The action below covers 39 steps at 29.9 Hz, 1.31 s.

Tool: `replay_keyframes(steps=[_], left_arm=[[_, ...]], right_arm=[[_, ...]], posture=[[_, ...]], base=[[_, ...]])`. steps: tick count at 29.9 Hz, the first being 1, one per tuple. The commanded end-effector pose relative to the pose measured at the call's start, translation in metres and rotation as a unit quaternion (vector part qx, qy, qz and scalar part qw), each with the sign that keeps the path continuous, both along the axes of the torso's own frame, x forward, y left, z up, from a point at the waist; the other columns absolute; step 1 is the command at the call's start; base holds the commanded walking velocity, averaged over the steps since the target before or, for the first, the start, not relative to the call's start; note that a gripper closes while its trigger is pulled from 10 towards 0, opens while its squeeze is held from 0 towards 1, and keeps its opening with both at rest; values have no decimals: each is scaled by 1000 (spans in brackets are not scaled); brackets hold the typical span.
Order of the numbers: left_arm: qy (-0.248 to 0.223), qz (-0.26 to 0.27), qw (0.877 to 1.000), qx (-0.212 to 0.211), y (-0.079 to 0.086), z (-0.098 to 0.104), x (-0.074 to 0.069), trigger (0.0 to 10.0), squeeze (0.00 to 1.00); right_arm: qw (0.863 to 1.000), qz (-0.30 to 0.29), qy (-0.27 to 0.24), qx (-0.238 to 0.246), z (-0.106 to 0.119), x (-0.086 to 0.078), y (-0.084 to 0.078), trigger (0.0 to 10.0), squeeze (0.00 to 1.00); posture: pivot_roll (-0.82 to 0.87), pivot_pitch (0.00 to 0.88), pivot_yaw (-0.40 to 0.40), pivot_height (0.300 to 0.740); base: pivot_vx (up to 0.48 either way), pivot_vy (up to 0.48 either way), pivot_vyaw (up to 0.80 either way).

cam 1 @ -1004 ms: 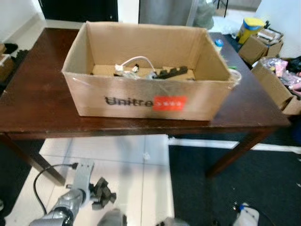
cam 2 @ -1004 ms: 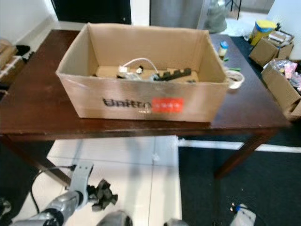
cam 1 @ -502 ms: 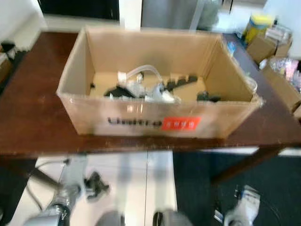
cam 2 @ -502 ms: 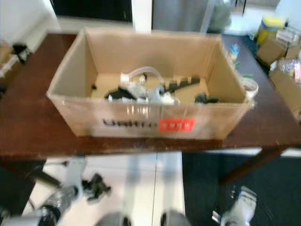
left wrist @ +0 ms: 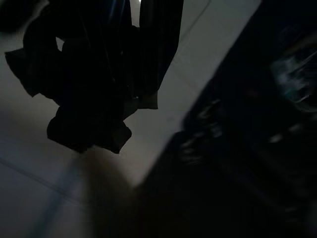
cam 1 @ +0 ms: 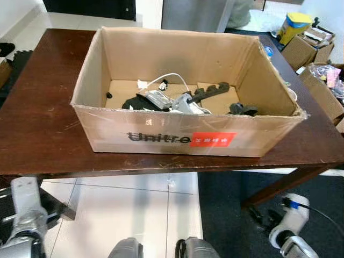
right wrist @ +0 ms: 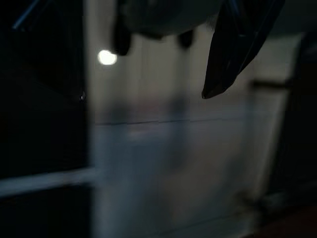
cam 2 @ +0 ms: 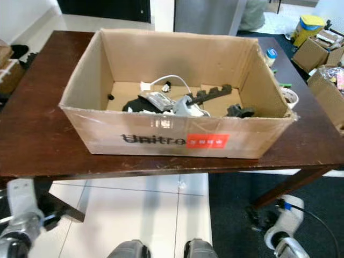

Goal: Picking trash to rubbish bin

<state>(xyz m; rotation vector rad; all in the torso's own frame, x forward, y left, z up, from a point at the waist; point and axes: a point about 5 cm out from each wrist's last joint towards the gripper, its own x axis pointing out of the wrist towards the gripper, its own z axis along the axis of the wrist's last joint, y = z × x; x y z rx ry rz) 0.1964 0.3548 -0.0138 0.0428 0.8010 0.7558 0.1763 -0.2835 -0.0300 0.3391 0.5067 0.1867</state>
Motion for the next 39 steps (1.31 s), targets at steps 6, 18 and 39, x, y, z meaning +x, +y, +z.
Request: replay_keyframes(steps=[6,18,39], left_arm=[[27,123,992,-4,17,-6,-34,10000,0],[-102,250,960,79,76,57,-25,10000,0],[-329,177,912,168,91,190,64,10000,0]], right_arm=[[987,159,-23,23,19,5,18,10000,0],[945,305,-113,43,80,18,43,10000,0],[868,412,-276,-1,196,19,78,10000,0]], posture=[[98,109,-13,740],[102,106,-15,740],[97,113,-20,740]], base=[[0,0,0],[0,0,0],[0,0,0]])
